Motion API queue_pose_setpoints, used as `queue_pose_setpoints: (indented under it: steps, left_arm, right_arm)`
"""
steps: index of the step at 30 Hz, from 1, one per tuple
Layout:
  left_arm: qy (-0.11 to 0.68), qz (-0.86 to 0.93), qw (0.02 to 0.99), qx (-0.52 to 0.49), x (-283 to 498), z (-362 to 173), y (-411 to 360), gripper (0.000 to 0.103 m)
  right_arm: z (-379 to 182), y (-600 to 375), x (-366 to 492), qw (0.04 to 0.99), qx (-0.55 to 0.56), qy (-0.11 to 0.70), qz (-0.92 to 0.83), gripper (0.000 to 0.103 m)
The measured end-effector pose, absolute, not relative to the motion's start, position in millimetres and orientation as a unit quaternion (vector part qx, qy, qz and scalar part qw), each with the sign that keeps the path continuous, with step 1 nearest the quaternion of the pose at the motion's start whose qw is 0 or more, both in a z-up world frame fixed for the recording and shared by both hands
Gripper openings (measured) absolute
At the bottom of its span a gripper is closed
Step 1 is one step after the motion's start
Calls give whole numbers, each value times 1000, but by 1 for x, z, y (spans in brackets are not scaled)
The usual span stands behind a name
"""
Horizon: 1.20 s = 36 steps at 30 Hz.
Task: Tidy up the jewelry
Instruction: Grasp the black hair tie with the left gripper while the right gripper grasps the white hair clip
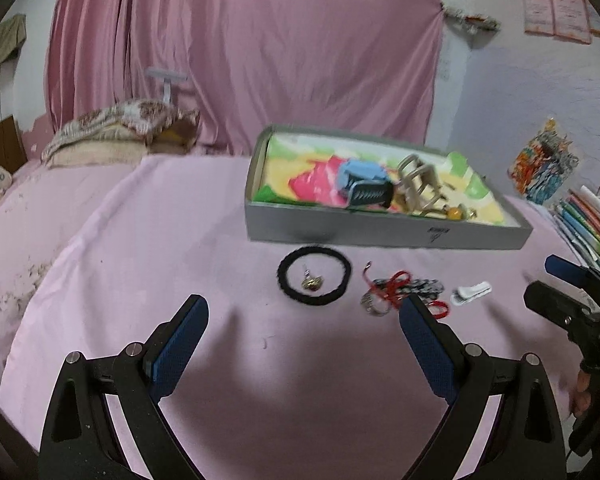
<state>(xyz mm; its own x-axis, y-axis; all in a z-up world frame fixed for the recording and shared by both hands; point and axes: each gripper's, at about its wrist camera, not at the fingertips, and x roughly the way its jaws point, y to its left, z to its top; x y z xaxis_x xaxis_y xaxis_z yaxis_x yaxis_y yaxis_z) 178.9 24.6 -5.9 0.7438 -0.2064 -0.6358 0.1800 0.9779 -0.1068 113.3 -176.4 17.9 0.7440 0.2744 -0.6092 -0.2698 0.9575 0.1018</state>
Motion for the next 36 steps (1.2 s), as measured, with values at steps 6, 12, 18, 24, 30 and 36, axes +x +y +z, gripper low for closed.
queue_pose_setpoints:
  steps: [6, 12, 18, 24, 30, 36]
  left_arm:
    - [381, -110, 918, -13, 198, -13, 28, 91]
    - [406, -121, 906, -20, 215, -19, 31, 73]
    - [412, -128, 902, -15, 227, -21, 30, 60]
    - [408, -132, 903, 5, 231, -23, 23, 46]
    - [407, -139, 903, 3, 229, -24, 21, 25]
    - [410, -141, 901, -14, 223, -24, 23, 15]
  right_arm:
    - [8, -168, 130, 911, -3, 375, 171, 88]
    - [-1, -157, 145, 891, -12, 409, 198, 76]
    - [-5, -151, 152, 879, -17, 429, 210, 63]
    - [-5, -147, 152, 877, -30, 428, 214, 50]
    - [-5, -144, 147, 879, -39, 424, 216, 37]
    - [-5, -144, 145, 879, -47, 421, 218, 25]
